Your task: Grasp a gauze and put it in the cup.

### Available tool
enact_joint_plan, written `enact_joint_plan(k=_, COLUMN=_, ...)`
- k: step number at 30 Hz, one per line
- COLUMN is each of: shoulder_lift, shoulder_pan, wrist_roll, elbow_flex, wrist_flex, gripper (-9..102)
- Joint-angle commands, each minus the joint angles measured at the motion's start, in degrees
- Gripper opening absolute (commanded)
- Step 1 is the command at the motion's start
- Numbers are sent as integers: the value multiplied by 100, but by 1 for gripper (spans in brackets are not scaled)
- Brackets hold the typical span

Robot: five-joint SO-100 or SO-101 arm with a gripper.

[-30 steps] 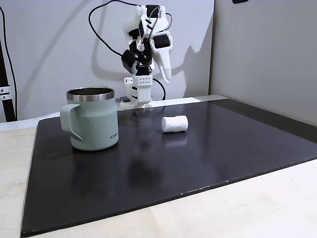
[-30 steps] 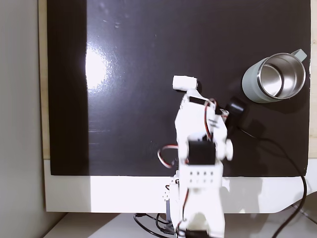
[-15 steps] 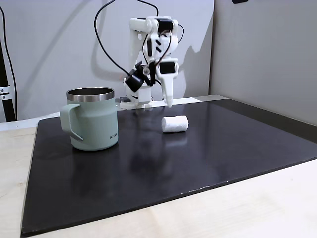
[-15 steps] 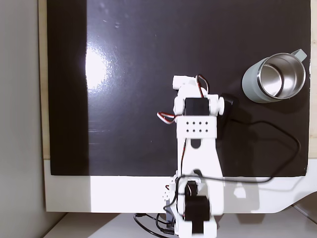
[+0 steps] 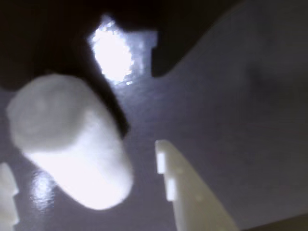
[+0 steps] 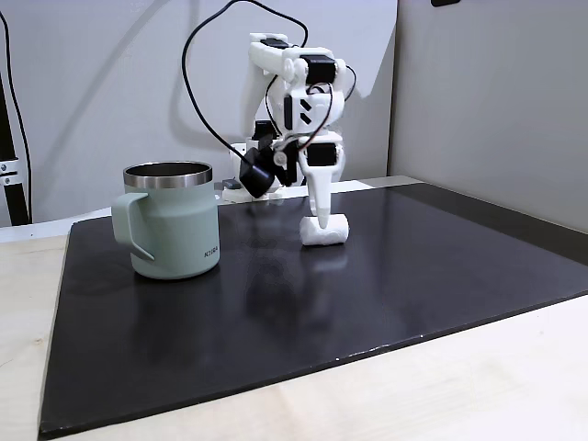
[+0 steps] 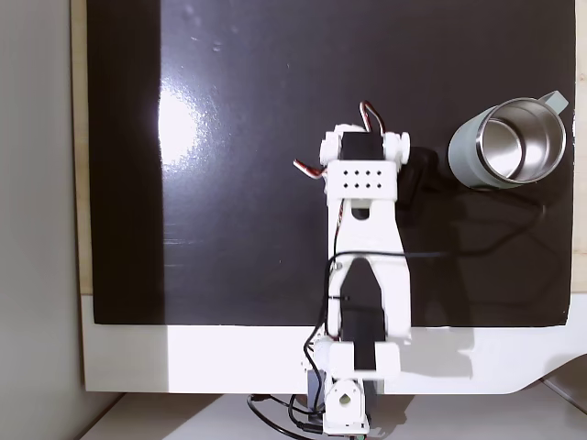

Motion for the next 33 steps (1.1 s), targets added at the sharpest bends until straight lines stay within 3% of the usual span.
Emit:
enact_joint_plan(k=1, shoulder_lift=-281, shoulder_pan=88, wrist_roll=-44, elbow_flex=-659, wrist_flex=123, gripper=32)
enact_joint_plan(k=14, shoulder_lift=-756, shoulder_pan=35, wrist_roll=-149, elbow_flex=-844, wrist_flex=-53, gripper=27)
enact_joint_plan(k=20, shoulder_lift=-809, shoulder_pan=53, wrist_roll=44, elbow_flex=-844, wrist_flex=-88, gripper=1)
enact_joint_plan(k=33, shoulder_lift=-299, shoulder_pan=53, wrist_roll=141, elbow_flex=-853, wrist_flex=237, gripper=0)
